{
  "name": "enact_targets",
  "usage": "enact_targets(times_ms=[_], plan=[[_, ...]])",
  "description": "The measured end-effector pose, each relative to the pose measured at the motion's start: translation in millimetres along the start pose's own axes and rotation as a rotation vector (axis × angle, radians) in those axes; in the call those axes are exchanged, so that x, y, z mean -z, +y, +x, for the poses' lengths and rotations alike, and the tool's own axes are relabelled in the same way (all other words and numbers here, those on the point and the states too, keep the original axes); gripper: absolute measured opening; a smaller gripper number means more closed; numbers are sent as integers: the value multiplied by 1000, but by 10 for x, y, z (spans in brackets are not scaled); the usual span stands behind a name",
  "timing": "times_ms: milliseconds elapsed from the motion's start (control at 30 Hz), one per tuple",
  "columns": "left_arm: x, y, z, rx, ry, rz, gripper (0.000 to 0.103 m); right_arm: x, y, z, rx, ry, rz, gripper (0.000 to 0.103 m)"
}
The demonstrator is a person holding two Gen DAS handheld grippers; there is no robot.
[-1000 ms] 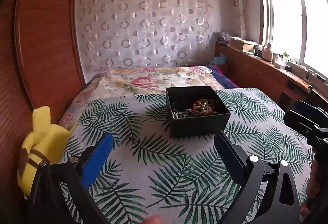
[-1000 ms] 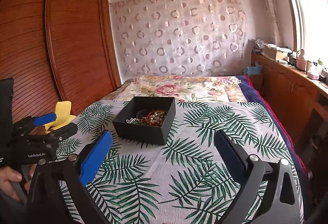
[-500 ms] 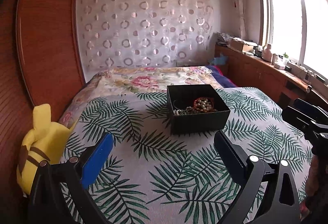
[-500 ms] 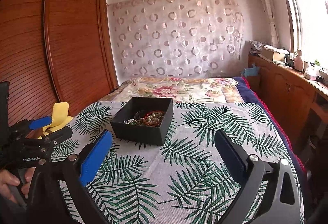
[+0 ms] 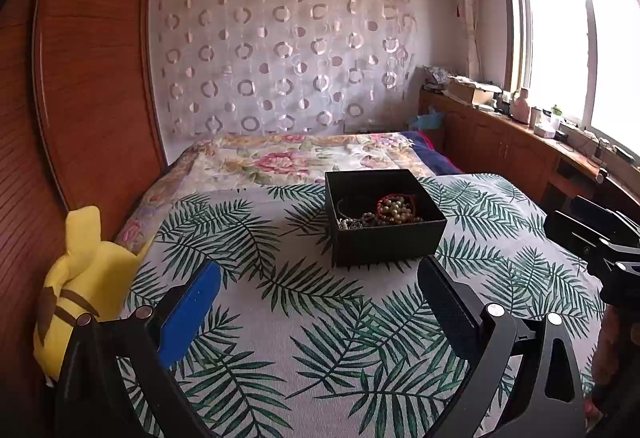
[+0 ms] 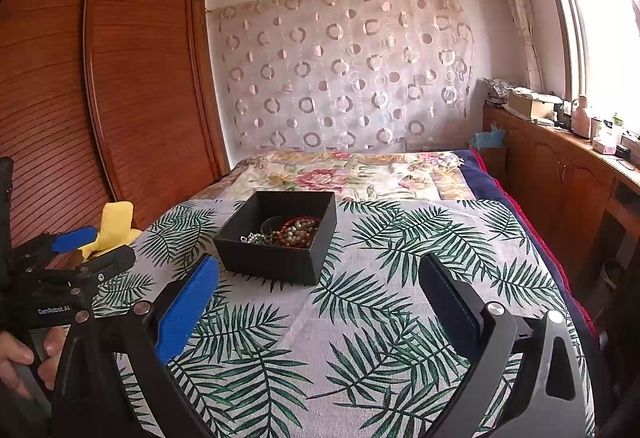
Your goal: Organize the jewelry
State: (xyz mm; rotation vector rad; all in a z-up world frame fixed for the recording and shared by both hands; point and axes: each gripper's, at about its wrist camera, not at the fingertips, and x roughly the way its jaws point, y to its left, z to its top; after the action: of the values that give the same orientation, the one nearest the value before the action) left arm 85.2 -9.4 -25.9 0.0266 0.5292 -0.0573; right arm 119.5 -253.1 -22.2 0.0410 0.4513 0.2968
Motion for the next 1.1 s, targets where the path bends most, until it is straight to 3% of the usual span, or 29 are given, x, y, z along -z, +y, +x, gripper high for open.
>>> enact_targets(times_ms=[1100], plan=[[-83,0,-188,-10,-42,-11,95,0,-10,10,4,-5,2,101]])
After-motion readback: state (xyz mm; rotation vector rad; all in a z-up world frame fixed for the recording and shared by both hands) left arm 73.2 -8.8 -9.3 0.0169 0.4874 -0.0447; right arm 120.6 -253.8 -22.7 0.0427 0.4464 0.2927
